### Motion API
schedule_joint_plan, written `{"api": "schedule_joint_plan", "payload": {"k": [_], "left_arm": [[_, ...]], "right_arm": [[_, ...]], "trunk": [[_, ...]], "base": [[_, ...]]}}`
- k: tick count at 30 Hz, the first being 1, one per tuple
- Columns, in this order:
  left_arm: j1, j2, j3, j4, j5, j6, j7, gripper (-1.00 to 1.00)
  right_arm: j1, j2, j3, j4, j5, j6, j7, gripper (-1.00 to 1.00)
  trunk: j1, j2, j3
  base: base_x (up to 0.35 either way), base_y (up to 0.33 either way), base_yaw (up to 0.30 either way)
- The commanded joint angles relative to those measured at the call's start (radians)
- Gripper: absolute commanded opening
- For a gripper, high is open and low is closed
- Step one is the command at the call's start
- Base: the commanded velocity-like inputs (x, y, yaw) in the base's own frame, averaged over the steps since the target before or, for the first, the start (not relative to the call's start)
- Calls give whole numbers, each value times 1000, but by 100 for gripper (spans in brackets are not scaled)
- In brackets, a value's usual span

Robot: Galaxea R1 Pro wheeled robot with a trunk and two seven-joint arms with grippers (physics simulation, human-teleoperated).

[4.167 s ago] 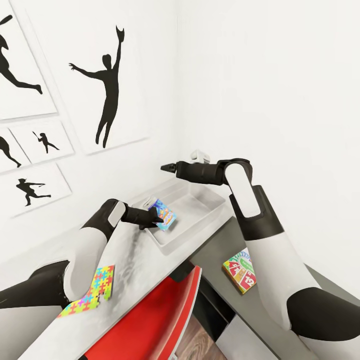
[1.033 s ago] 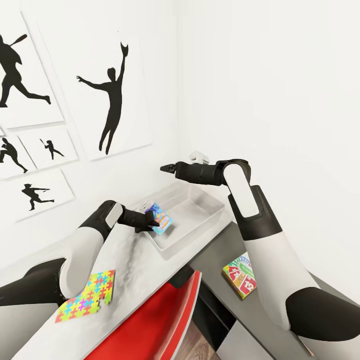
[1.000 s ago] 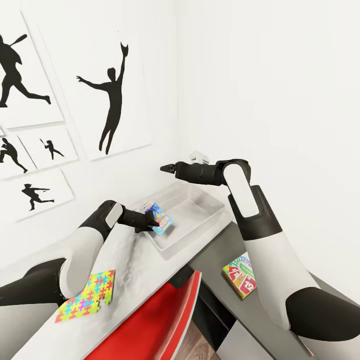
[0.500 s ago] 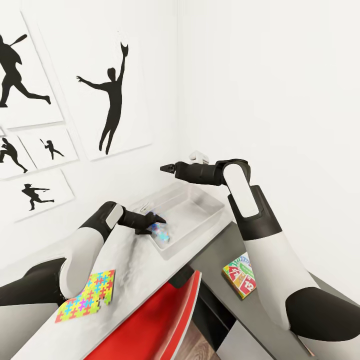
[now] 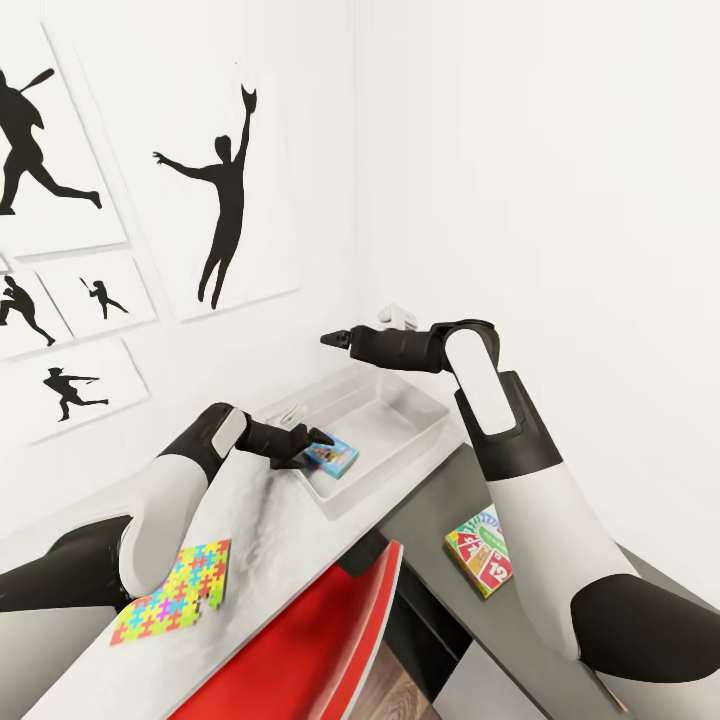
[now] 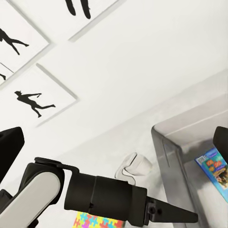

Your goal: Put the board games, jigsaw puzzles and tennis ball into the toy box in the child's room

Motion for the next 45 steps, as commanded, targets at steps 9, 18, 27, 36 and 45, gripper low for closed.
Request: {"api": "schedule_joint_plan", "payload": {"k": [9,18,27,36,45], "left_arm": [[-1,0,4,-1,1,6,2,100],[-1,1,5,-3,3,6,-1,100],[-1,6,11,-9,10,6,-11,100],[-1,8,15,-13,11,6,-58,100],[-1,18,15,-22,11,6,-108,100]], "right_arm": [[-1,0,0,0,-10,3,-10,100],[-1,-1,0,1,-10,3,-10,100],[-1,-1,-1,1,-10,3,-10,100],[-1,-1,-1,1,-10,3,-10,100],[-1,-1,-1,1,-10,3,-10,100]], "trunk": [[1,-2,-2],[1,-2,-2],[1,-2,-2],[1,-2,2],[1,-2,15]], "base": [[0,0,0],[0,0,0],[0,0,0],[-77,27,0],[-149,77,0]]}}
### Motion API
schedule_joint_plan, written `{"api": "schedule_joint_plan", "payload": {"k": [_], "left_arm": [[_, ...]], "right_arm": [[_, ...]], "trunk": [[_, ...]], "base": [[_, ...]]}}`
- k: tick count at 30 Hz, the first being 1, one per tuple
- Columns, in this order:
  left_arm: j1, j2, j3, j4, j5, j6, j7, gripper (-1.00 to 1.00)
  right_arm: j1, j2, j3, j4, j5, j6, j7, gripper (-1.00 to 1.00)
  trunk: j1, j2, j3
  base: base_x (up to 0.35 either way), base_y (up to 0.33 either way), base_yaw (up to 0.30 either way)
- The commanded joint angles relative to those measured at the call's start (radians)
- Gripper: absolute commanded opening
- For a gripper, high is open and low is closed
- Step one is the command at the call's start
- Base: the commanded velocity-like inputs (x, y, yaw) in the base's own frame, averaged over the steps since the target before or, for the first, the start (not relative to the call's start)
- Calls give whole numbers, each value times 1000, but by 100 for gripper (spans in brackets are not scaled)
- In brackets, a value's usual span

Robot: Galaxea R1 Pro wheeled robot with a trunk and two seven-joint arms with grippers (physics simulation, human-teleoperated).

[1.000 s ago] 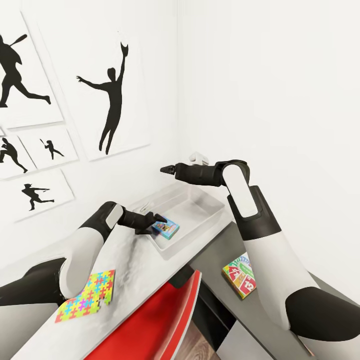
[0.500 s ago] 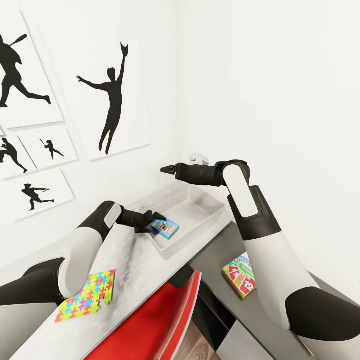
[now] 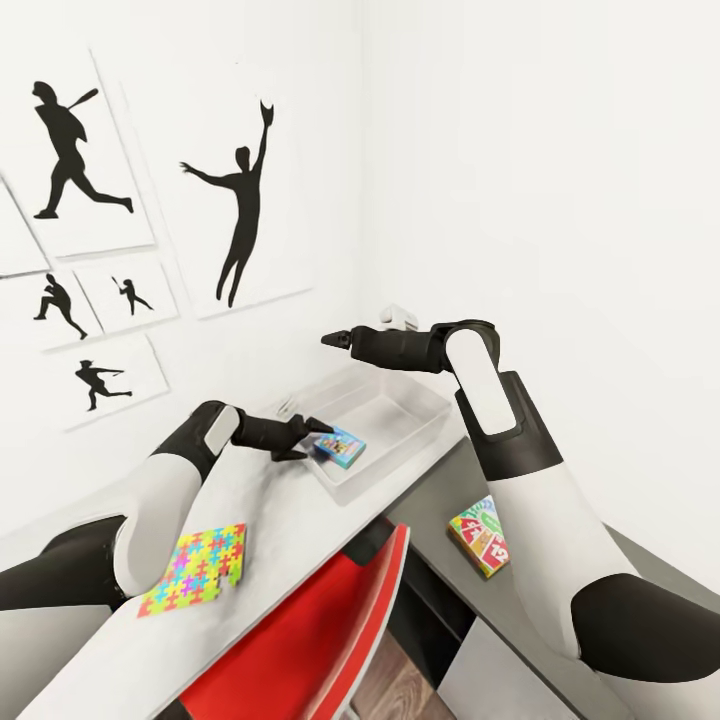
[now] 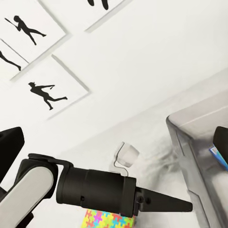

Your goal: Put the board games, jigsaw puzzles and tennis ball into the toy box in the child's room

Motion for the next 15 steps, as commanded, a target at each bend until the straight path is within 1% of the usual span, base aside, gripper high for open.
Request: {"api": "schedule_joint_plan", "payload": {"k": [1,8,10,11,15], "left_arm": [[-1,0,5,-1,1,7,0,100],[-1,8,6,-4,1,7,-8,100],[-1,12,7,-4,2,7,-24,100],[-1,13,7,-4,2,7,-33,100],[-1,24,6,-4,2,7,-118,100]], "right_arm": [[-1,0,0,-1,-10,2,-10,100],[-1,0,0,-1,-9,2,-10,100],[-1,0,0,-1,-10,2,-10,100],[-1,0,0,-1,-10,2,-10,100],[-1,0,0,-1,-10,2,-10,100]], "trunk": [[1,-2,-1],[1,-2,4],[1,-2,5],[1,-2,5],[1,-2,5]], "base": [[-36,19,0],[-16,9,0],[-4,2,0],[-3,2,0],[-1,1,0]]}}
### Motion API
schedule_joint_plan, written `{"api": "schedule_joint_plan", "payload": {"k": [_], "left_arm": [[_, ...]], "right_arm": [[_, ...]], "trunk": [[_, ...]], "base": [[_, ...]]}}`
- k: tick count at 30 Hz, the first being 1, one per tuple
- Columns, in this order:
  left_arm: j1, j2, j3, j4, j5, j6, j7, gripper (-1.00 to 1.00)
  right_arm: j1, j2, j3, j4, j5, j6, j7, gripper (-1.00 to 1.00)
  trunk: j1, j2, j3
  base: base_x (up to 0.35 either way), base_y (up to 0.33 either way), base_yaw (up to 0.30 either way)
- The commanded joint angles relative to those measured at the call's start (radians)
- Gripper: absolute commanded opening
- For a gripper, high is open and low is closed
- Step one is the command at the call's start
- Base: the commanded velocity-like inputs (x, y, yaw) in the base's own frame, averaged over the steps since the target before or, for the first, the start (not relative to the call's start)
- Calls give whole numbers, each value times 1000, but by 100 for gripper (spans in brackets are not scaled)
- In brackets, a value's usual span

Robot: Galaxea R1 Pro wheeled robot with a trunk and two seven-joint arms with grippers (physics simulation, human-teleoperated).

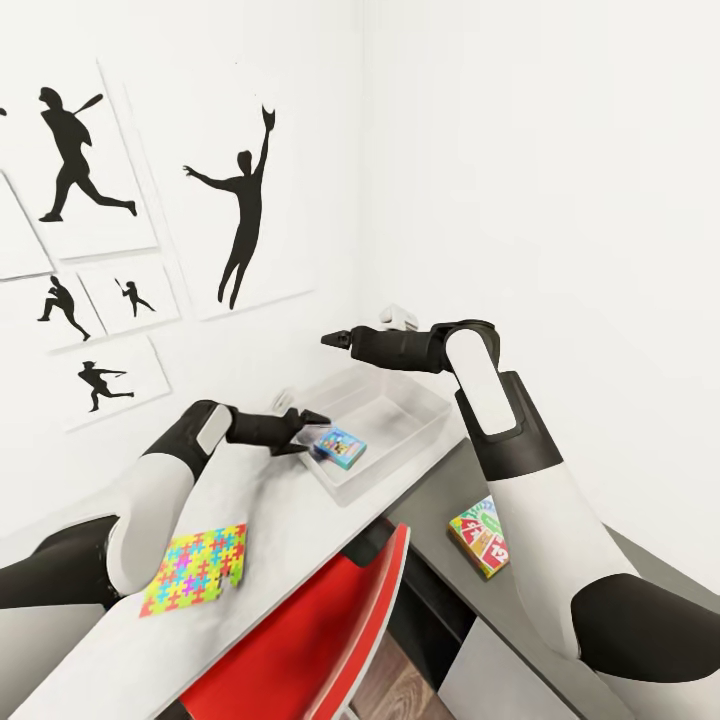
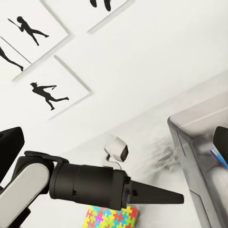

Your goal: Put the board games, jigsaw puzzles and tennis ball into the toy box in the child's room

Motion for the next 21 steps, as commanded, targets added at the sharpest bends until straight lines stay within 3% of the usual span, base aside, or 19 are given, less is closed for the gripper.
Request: {"api": "schedule_joint_plan", "payload": {"k": [1,6,21], "left_arm": [[-1,1,3,0,0,5,-17,100],[-1,18,1,0,0,3,-97,100],[0,53,2,-1,1,0,-172,100]], "right_arm": [[-1,0,0,-1,-10,2,-10,100],[-1,0,0,-1,-10,2,-11,100],[0,0,0,-1,-10,2,-10,100]], "trunk": [[1,-2,-2],[1,-2,-1],[1,-2,10]], "base": [[0,0,0],[0,0,0],[0,0,0]]}}
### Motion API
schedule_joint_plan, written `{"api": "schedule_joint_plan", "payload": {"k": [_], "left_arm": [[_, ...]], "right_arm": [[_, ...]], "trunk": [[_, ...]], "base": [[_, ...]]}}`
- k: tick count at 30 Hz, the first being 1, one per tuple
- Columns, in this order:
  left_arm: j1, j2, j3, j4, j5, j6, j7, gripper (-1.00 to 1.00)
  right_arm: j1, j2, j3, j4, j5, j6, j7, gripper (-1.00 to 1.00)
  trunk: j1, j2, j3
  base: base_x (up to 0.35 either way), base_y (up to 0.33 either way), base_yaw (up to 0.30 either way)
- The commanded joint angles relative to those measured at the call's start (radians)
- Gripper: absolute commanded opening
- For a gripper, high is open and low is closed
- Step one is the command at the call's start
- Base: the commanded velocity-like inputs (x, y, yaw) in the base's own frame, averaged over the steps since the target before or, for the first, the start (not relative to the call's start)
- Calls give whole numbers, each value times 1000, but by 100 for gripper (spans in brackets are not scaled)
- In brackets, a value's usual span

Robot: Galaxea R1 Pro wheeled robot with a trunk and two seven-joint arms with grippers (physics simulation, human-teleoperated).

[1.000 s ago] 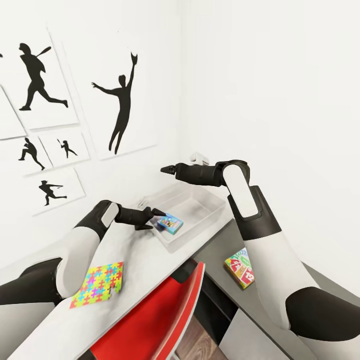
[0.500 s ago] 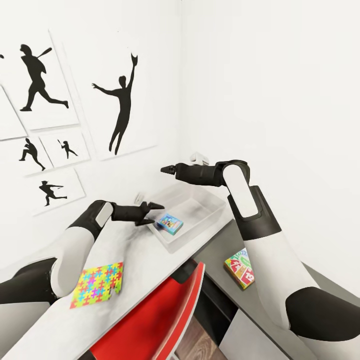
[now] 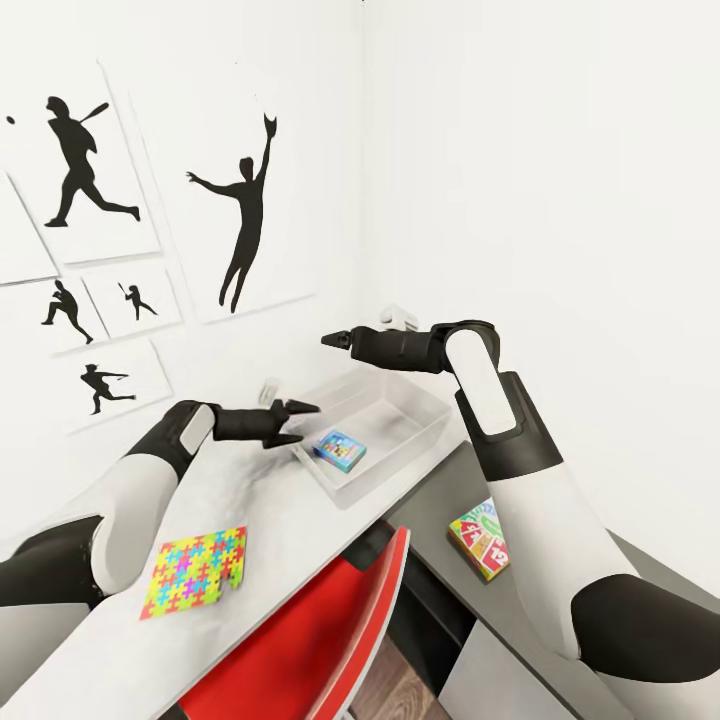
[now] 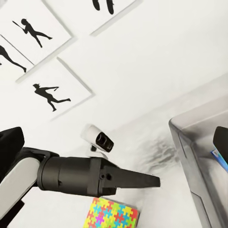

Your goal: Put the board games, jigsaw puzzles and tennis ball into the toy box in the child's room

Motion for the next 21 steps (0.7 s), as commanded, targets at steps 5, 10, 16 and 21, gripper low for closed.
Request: {"api": "schedule_joint_plan", "payload": {"k": [5,10,16,21], "left_arm": [[-1,12,4,0,-4,3,-45,100],[-1,21,3,0,-4,4,-65,100],[-1,26,3,1,-4,6,-72,100],[-1,27,2,1,-4,6,-79,100]], "right_arm": [[-1,0,0,-1,-10,2,-10,100],[-1,-1,0,-1,-10,2,-10,100],[-1,-2,0,-1,-10,2,-10,100],[-1,-3,0,-1,-11,4,-9,100]], "trunk": [[1,-2,-2],[1,-2,-2],[1,-2,2],[1,-2,9]], "base": [[0,0,0],[0,0,0],[0,0,0],[0,0,0]]}}
